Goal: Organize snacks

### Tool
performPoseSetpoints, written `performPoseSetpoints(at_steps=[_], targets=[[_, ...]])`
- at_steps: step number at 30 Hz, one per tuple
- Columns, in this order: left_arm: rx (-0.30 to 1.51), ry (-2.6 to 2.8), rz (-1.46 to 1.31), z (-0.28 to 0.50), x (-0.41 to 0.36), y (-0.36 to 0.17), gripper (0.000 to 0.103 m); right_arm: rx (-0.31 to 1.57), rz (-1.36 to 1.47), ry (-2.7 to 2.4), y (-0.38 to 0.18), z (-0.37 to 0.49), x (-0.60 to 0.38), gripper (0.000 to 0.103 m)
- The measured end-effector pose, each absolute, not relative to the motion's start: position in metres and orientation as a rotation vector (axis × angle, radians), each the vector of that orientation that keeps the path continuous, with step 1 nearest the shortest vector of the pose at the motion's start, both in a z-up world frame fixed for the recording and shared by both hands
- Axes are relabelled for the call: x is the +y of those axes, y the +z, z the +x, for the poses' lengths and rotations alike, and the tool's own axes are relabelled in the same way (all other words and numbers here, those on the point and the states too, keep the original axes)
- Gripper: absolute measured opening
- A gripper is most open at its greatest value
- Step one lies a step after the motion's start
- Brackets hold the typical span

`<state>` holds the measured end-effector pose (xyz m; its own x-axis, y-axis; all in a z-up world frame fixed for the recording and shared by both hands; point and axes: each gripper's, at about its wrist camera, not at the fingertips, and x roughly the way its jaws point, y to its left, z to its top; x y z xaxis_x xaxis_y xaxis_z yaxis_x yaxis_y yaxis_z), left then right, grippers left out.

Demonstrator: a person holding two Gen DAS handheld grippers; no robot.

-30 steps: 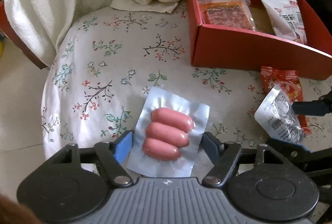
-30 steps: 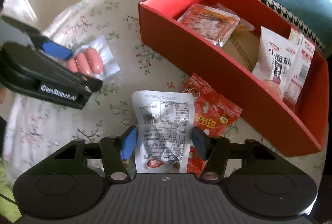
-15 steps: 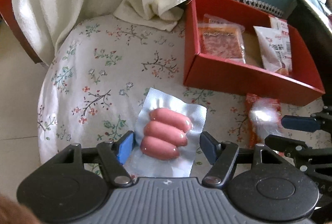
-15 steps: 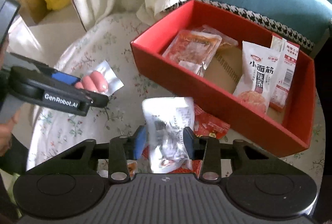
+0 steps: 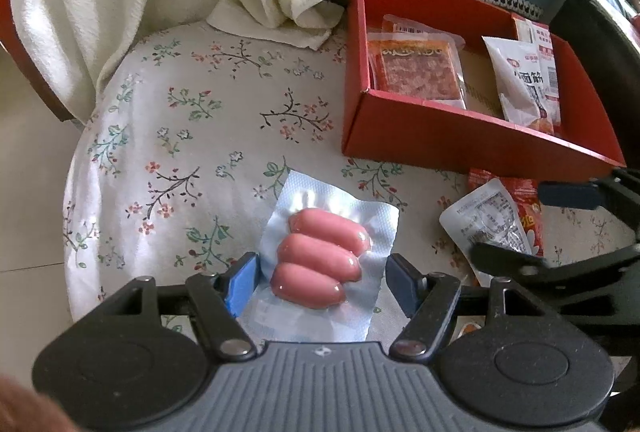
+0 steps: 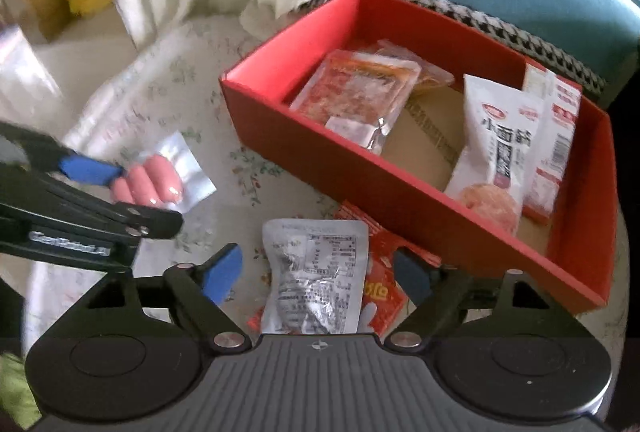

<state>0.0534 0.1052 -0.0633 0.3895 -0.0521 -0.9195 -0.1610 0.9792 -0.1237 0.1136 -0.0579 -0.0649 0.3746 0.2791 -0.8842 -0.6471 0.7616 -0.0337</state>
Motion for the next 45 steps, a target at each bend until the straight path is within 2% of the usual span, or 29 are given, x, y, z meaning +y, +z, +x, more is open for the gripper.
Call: performPoseSetpoints(at_steps=[1, 4, 7, 18, 20, 22, 24, 25, 26, 28, 34, 36, 38, 41, 45], targets=[[1.171, 0.075, -0.196, 0.053, 0.105, -0.064, 0.062, 1.036, -0.439, 0.603, -0.071, 0.114, -0.055, 0.074], [1.173, 0.065, -0.21, 0.052, 0.108, -0.064, 0.062, 1.062, -0.465, 0.583, -0.079, 0.116, -0.055, 0.066], [1.17, 0.065, -0.208, 0.05, 0.109, -0.064, 0.062, 1.099, -0.366, 0.607, -0.071, 0.12, -0.067, 0.06], [1.127, 0.059, -0.196, 0.049, 0.101, -0.053, 0.062, 1.052, -0.29, 0.616, -0.048, 0.115, -0.087, 0.056], [1.11, 0.055, -0.185, 0.048, 0.098, -0.049, 0.062, 1.036, -0.271, 0.617, -0.042, 0.116, -0.09, 0.041], [1.097, 0.049, -0.175, 0.048, 0.096, -0.046, 0.063, 1.033, -0.258, 0.61, -0.04, 0.118, -0.093, 0.043], [1.097, 0.049, -0.17, 0.049, 0.095, -0.046, 0.063, 1.045, -0.269, 0.576, -0.046, 0.123, -0.093, 0.058], [1.101, 0.052, -0.169, 0.05, 0.095, -0.047, 0.063, 1.06, -0.262, 0.567, -0.051, 0.125, -0.093, 0.07], [1.106, 0.053, -0.169, 0.05, 0.095, -0.048, 0.063, 1.073, -0.254, 0.569, -0.054, 0.126, -0.093, 0.074], [1.111, 0.053, -0.17, 0.05, 0.095, -0.05, 0.063, 1.084, -0.235, 0.589, -0.057, 0.125, -0.087, 0.08], [1.131, 0.076, -0.179, 0.05, 0.099, -0.055, 0.063, 1.075, -0.438, 0.553, -0.086, 0.122, -0.054, 0.081], [1.134, 0.085, -0.166, 0.048, 0.1, -0.057, 0.063, 1.052, -0.483, 0.551, -0.089, 0.119, -0.049, 0.077], [1.139, 0.085, -0.171, 0.047, 0.102, -0.059, 0.063, 1.057, -0.468, 0.564, -0.084, 0.119, -0.052, 0.058], [1.134, 0.086, -0.182, 0.045, 0.105, -0.058, 0.063, 1.085, -0.396, 0.575, -0.074, 0.122, -0.065, 0.044], [1.126, 0.08, -0.189, 0.046, 0.105, -0.055, 0.063, 1.09, -0.342, 0.59, -0.067, 0.116, -0.08, 0.041]])
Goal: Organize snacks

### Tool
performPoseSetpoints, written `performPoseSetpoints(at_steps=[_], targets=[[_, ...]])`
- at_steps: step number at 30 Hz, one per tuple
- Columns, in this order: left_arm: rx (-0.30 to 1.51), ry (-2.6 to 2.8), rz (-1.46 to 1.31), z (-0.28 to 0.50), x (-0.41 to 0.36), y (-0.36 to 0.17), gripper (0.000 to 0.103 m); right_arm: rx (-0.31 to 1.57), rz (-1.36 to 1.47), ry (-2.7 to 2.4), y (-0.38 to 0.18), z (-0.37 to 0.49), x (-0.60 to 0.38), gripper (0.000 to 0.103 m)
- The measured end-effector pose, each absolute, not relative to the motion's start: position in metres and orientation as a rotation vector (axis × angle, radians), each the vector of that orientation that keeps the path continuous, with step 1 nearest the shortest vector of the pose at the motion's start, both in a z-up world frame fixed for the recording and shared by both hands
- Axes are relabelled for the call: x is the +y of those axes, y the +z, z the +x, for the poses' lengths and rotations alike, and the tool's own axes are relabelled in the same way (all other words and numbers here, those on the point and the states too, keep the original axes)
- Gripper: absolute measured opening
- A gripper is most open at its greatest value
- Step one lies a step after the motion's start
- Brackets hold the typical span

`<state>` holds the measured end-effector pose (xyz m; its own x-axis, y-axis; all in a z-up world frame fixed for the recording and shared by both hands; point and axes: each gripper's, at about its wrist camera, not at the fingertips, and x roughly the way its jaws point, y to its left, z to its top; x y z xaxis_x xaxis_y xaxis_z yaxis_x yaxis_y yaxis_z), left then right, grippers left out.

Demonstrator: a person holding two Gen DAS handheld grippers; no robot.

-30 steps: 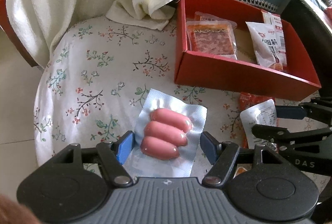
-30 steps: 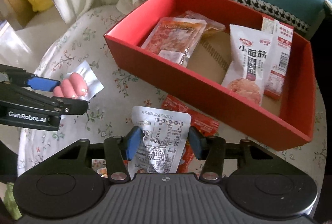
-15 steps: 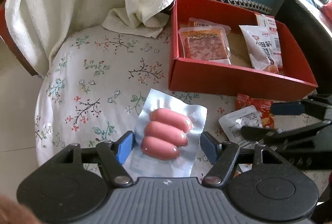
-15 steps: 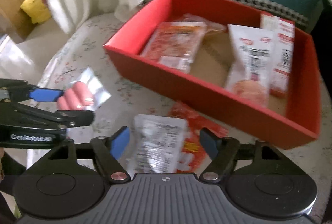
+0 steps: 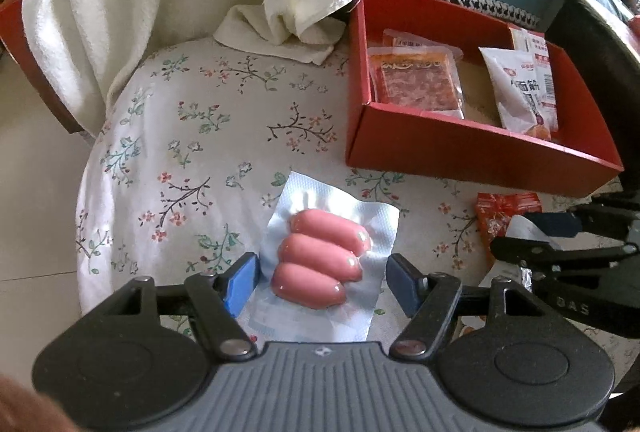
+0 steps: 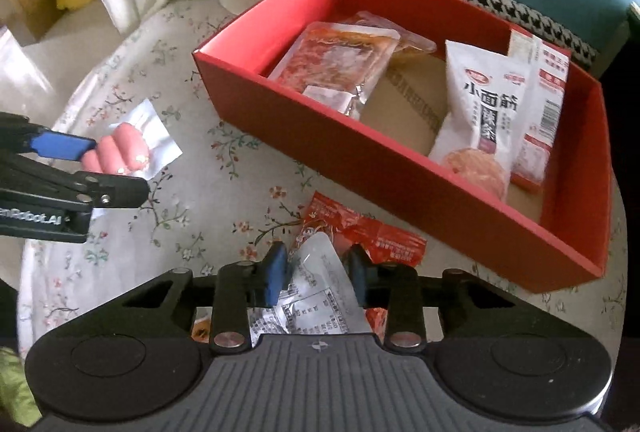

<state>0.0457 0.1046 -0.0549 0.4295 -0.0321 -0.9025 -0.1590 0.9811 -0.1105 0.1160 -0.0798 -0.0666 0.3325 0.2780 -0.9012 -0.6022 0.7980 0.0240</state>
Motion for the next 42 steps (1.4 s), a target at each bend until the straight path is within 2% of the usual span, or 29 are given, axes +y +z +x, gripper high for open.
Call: performPoseSetpoints(at_steps=[5, 8, 9, 11, 15, 17, 21, 28, 30, 32, 36, 42], targets=[[1.129, 0.07, -0.182, 0.047, 0.1, -0.055, 0.063, 1.118, -0.244, 0.632, -0.061, 0.121, -0.089, 0.038], [1.131, 0.065, -0.182, 0.046, 0.101, -0.056, 0.063, 1.129, -0.189, 0.644, -0.058, 0.122, -0.092, 0.04], [1.134, 0.068, -0.185, 0.046, 0.102, -0.056, 0.063, 1.153, -0.171, 0.66, -0.059, 0.122, -0.095, 0.042], [1.141, 0.067, -0.196, 0.046, 0.104, -0.057, 0.063, 1.156, -0.125, 0.641, -0.059, 0.121, -0.101, 0.062], [1.136, 0.056, -0.222, 0.044, 0.108, -0.054, 0.063, 1.126, -0.022, 0.491, -0.049, 0.107, -0.129, 0.073], [1.128, 0.059, -0.234, 0.044, 0.109, -0.053, 0.063, 1.118, 0.066, 0.425, -0.047, 0.094, -0.144, 0.083], [1.115, 0.045, -0.26, 0.049, 0.109, -0.053, 0.063, 1.17, 0.284, 0.457, -0.058, 0.084, -0.142, 0.082], [1.115, -0.004, -0.305, 0.044, 0.117, -0.052, 0.064, 1.214, 0.181, 0.446, -0.074, 0.086, -0.08, 0.08], [1.118, -0.009, -0.322, 0.041, 0.122, -0.054, 0.064, 1.214, 0.107, 0.438, -0.076, 0.089, -0.065, 0.071], [1.127, -0.007, -0.33, 0.038, 0.127, -0.055, 0.064, 1.208, -0.022, 0.438, -0.078, 0.093, -0.048, 0.053], [1.133, 0.013, -0.349, 0.032, 0.137, -0.058, 0.064, 1.142, -0.351, 0.452, -0.077, 0.085, -0.012, 0.054], [1.108, 0.043, -0.397, 0.024, 0.155, -0.053, 0.064, 1.154, -0.279, 0.536, -0.066, 0.09, -0.01, 0.053]])
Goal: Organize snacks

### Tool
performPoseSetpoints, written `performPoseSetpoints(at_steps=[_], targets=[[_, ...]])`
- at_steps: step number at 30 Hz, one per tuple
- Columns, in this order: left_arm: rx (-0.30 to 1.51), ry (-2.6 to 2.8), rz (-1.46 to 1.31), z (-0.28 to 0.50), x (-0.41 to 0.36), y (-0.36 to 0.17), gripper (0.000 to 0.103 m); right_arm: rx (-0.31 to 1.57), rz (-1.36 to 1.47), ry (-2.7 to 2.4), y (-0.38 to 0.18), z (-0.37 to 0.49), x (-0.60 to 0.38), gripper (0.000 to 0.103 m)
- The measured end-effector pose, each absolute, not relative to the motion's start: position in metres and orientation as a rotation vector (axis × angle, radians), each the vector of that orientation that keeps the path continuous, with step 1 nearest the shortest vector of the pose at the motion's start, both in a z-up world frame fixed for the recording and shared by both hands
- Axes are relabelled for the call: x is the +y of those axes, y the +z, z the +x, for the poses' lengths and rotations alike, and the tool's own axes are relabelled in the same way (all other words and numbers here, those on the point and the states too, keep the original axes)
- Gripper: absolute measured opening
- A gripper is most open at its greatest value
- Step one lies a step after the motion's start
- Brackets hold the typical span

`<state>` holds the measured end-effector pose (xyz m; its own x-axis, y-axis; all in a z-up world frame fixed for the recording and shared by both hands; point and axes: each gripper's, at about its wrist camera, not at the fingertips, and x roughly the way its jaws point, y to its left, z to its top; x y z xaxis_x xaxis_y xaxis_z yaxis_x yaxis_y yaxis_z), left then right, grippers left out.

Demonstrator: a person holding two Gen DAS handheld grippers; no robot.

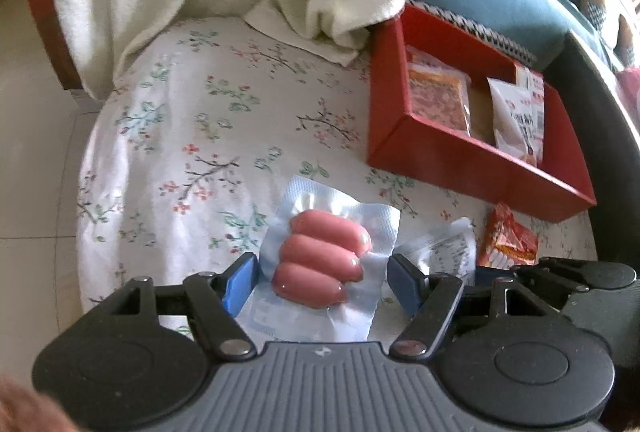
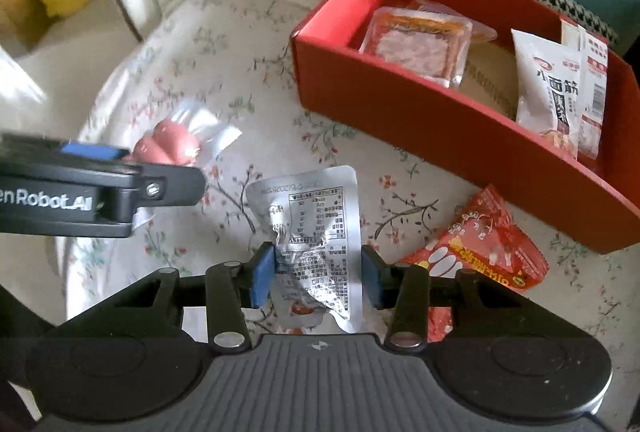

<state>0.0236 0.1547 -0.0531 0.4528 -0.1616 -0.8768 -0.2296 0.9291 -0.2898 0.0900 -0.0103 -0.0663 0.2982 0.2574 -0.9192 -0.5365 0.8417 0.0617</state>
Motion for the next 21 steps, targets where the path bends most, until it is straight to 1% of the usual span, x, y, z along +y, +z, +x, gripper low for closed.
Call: performPoseSetpoints(at_steps=[5, 12, 21], targets=[[1.104, 0.066, -0.416, 0.023, 0.162, -0.052, 0.064, 1.153, -0.13, 0.559, -0.051, 0.098, -0.036, 0.053], [1.056, 0.056, -0.38, 0.028, 0.147, -0.038, 0.064, 1.069, 0.028, 0.577, -0.022, 0.097, -0.078, 0.053], [0.98, 0.065, -0.297, 0.044, 0.119, -0.013, 0.064, 0.972, 0.123, 0.592, -0.003, 0.111, -0.114, 0.053]])
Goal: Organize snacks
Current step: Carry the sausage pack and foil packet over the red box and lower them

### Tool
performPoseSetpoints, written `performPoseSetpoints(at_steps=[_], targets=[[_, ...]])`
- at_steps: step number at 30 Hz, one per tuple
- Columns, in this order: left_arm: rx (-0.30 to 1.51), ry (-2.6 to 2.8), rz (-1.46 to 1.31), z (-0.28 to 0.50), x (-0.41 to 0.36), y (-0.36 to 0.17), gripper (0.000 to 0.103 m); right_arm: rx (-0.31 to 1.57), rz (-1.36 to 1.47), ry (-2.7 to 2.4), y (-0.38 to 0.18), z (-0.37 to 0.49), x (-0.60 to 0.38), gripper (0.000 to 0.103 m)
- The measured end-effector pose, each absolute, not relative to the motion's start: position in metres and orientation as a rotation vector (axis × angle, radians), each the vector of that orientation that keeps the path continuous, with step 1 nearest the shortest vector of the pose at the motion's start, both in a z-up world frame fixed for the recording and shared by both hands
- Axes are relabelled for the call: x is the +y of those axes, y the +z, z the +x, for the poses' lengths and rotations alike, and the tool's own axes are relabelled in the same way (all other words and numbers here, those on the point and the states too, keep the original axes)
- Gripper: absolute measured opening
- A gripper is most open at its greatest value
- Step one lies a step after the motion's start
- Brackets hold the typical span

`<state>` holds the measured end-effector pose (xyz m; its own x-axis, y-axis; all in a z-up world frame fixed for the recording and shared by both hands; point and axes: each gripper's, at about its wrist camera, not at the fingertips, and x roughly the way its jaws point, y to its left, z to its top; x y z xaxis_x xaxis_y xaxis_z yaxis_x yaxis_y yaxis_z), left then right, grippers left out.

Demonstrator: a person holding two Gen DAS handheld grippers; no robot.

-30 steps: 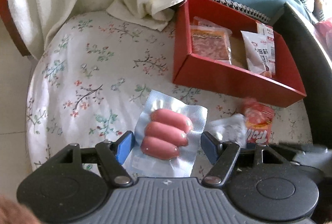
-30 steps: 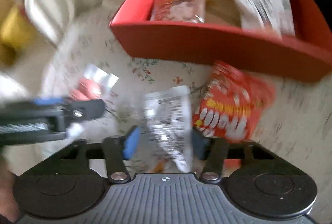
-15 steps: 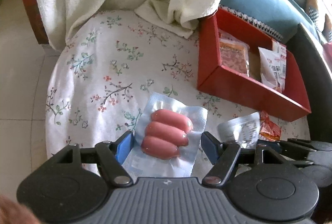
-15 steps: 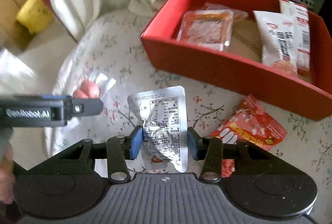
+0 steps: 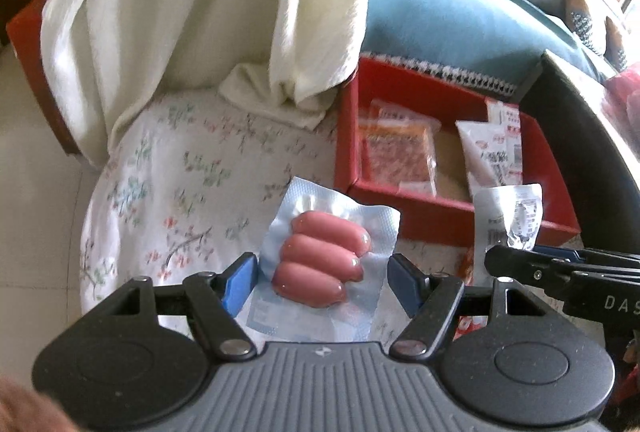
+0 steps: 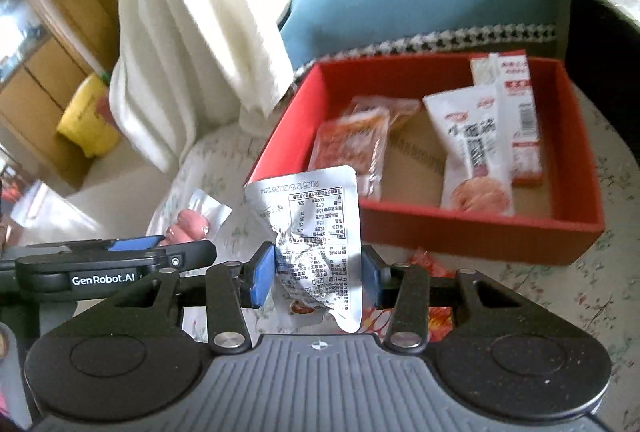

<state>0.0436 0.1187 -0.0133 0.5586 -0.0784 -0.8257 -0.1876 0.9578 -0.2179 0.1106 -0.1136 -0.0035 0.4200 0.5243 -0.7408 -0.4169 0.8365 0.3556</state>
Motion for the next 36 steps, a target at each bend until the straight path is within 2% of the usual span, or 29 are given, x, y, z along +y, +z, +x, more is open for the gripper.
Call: performPoseSetpoints(at_steps=[19, 36], targets=[[0.839, 0.036, -0.101, 0.095, 0.043, 0.027, 0.064, 0.818, 0.199, 0.554, 0.04, 0.147, -0.169, 0.053], [0.782, 0.086, -0.014, 0.141, 0.028, 0.032, 0.064, 0.788, 0.167, 0.521, 0.046, 0.181, -0.178, 0.053]])
